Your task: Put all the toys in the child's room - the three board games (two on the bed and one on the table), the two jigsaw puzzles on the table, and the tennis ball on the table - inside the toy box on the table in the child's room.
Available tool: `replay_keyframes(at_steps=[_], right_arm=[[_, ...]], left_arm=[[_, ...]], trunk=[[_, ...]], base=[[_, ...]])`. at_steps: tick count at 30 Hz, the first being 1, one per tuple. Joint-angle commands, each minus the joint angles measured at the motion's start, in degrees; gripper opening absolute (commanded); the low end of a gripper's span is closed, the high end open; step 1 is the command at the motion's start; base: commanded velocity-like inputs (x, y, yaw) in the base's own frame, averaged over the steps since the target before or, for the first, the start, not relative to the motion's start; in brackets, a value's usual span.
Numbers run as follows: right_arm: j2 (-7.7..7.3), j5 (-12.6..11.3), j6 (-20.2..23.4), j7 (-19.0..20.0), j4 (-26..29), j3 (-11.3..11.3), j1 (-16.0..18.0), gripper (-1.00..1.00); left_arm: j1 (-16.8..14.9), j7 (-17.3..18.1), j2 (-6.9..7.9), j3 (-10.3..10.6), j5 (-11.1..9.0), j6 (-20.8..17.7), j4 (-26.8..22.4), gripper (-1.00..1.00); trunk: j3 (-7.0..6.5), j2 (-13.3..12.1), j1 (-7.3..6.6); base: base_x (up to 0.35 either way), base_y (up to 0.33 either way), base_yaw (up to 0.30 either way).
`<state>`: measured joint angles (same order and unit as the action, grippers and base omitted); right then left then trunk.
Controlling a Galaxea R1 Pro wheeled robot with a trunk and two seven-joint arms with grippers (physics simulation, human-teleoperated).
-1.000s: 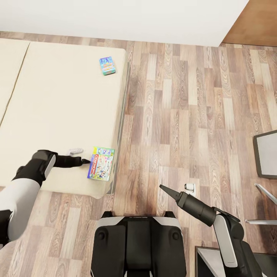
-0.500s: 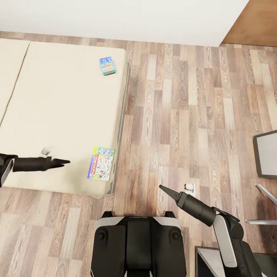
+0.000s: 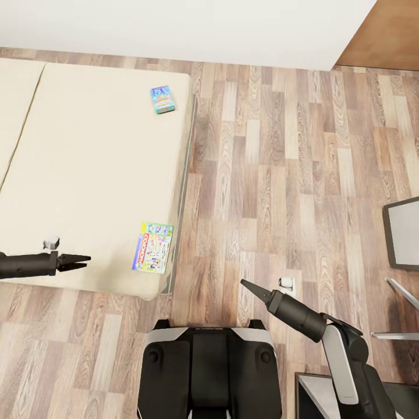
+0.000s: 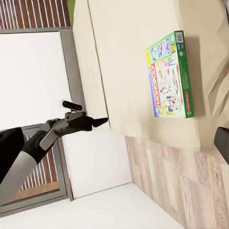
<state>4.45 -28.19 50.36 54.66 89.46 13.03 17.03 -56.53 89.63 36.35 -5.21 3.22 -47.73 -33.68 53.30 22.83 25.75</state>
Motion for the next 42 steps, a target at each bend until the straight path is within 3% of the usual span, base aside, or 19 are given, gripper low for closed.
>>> replay_keyframes(at_steps=[1,6,10,18,42], right_arm=[[0.03,-0.14,0.33,0.14,0.02,0.14,0.03,1.0],[-0.02,-0.19,0.35,0.35,0.02,0.22,0.03,1.0],[-0.01,-0.21,0.35,0.42,-0.02,0.2,0.03,1.0],[0.21,0.16,0.28,0.22,0.01,-0.04,0.03,1.0],[0.55,0.6,0.18,0.19,0.02,-0.2,0.03,1.0]], left_arm=[[2.0,0.37,-0.03,-0.27,-4.51,-0.81,1.61,1.0],[4.92,0.37,-0.27,-0.28,-9.89,-0.79,3.11,1.0],[6.18,0.37,-0.64,-0.22,-11.57,-0.65,3.5,1.0],[8.13,0.37,-0.78,-0.25,-12.31,-0.45,3.76,1.0],[8.28,0.37,-1.46,-0.66,-12.44,-0.09,3.71,1.0]], trunk=[[0.06,0.09,0.03],[0.06,0.09,0.03],[0.06,0.09,0.03],[-0.03,0.09,0.03],[-2.17,0.09,0.03]], base=[[0.0,0.0,0.0],[0.0,0.0,0.0],[0.0,0.0,0.0],[0.0,0.0,0.0],[0.0,0.0,0.0]])
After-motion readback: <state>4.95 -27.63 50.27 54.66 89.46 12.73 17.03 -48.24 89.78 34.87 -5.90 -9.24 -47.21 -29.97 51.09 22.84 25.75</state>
